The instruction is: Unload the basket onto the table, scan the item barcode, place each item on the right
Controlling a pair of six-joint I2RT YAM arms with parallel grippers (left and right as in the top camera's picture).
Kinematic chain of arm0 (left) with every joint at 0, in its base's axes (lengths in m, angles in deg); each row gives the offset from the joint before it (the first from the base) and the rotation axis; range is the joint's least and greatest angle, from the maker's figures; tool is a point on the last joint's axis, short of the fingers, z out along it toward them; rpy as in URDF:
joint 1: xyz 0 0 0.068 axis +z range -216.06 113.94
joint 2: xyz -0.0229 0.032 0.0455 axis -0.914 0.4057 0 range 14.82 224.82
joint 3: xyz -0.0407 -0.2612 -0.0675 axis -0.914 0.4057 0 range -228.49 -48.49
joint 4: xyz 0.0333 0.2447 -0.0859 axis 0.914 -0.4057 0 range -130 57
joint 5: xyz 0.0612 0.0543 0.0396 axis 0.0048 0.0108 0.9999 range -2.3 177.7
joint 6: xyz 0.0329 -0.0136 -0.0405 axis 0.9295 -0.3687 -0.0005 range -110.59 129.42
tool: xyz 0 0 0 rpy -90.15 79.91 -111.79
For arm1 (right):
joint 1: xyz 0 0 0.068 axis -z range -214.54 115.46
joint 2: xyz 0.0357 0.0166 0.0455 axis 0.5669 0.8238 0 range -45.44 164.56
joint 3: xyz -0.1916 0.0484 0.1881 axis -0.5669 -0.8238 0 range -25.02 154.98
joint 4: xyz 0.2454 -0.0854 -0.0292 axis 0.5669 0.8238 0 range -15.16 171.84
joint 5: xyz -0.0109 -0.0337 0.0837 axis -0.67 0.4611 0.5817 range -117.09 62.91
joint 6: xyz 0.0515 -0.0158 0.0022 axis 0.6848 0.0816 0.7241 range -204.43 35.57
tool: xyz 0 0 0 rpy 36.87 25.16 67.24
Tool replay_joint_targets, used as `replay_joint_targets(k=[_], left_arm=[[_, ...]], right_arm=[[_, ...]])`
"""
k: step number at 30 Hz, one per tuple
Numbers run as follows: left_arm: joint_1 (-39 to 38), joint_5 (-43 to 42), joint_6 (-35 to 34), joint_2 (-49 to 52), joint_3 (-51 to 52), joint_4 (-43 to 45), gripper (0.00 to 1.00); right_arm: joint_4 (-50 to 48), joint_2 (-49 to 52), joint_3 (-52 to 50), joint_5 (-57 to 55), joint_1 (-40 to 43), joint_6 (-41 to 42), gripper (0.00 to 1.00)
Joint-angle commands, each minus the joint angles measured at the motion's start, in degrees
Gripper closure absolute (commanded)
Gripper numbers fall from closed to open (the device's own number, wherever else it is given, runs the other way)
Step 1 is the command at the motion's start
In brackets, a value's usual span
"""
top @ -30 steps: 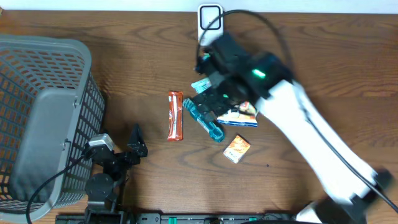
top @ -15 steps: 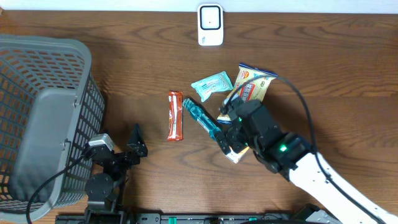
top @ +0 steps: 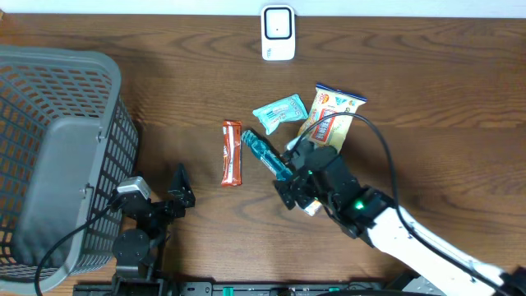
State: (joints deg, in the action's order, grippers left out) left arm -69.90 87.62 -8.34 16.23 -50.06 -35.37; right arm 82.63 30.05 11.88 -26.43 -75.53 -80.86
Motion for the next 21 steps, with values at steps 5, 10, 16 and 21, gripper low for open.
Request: replay_joint_targets(k=[5, 10, 16, 21], left_arm=[[0.2, 0.6, -0.1, -0.1, 1.3, -1.8, 0.02], [0.2, 0.6, -0.1, -0.1, 1.3, -1.8, 0.02], [0.2, 0.6, -0.1, -0.1, 1.3, -1.8, 0.02], [0.2, 0.6, -0.1, -0.1, 1.3, -1.8, 0.02]], right_arm=[[-6.6, 11.2, -1.1, -0.2, -0.8, -0.7, 0.11], [-9.8, 15.3, -1.1, -2.1, -0.7, -0.6, 0.24], [-10.4, 15.6, -1.1, -2.1, -0.6, -0.7, 0.27], [-11.7, 15.8, -1.1, -2.0, -0.6, -0.7, 0.24]])
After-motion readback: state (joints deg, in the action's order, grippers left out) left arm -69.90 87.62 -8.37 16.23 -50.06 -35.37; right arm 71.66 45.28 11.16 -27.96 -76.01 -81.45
